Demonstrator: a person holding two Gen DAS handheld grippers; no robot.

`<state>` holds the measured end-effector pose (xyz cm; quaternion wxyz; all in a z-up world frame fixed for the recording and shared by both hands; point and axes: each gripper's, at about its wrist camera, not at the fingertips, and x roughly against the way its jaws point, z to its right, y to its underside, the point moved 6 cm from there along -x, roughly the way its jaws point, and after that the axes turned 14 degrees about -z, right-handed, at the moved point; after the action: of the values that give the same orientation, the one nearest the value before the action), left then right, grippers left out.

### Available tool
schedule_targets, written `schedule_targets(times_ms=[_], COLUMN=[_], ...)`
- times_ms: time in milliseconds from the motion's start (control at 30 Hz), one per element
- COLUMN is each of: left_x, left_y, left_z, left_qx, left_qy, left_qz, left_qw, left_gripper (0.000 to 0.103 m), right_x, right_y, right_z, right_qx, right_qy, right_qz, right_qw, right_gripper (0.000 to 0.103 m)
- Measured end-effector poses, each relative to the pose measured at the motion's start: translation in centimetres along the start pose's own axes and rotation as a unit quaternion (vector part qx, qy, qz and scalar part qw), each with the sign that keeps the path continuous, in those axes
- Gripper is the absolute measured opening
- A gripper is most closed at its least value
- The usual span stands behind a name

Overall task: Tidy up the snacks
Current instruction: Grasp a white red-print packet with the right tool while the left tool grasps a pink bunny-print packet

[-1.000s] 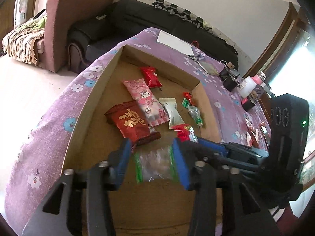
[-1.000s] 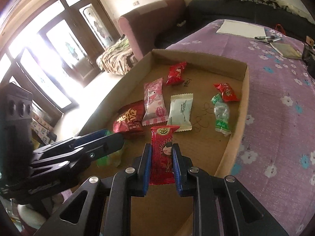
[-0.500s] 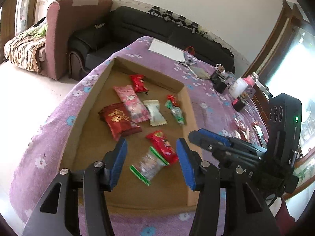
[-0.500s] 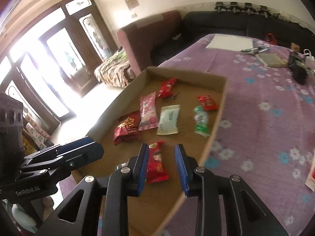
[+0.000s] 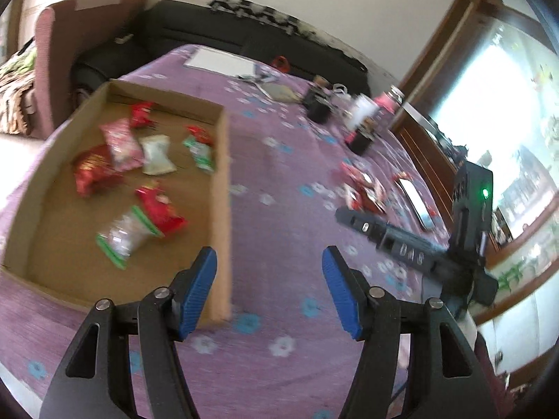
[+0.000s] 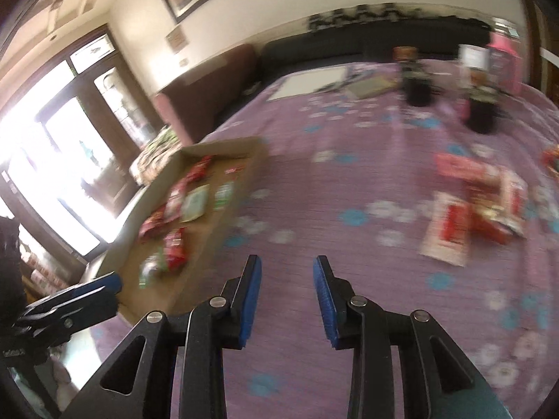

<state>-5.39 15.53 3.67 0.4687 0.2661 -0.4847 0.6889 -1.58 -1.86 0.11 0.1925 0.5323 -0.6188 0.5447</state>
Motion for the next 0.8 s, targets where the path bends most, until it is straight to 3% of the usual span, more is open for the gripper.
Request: schedule_targets(times_ms=[167, 400, 633, 800], left_x=[-1.0, -2.2, -3.4, -3.5], left_y=[0.7, 1.1, 1.3, 1.6], left_z=[1.9, 3.2, 3.4, 2.9], left_qx=[-0.018, -0.029, -0.031, -0.026], left_qy=[0.007, 0.014, 0.017, 0.014], left_qz=[-0.017, -0.029, -0.046, -0.053], left_qw=[0.9997, 0.9991, 0.9983, 0.9981], left_gripper=[0.062, 0.062, 0.062, 0.062], right_x=[2.7, 4.0, 2.0, -1.6], right_y=[-0.3, -2.7, -7.5, -10.8], right_z=[7.7, 19.0, 21.0, 21.3], right_qx=[-0.056, -0.160, -0.171, -0.152], right_qy=[0.051, 0.107, 0.121, 0.161], right_qz=[0.024, 0.035, 0.025, -0.005], right_qw=[0.997, 0.981, 0.977, 0.975], right_gripper=[0.033, 0.035, 0.035, 0.035])
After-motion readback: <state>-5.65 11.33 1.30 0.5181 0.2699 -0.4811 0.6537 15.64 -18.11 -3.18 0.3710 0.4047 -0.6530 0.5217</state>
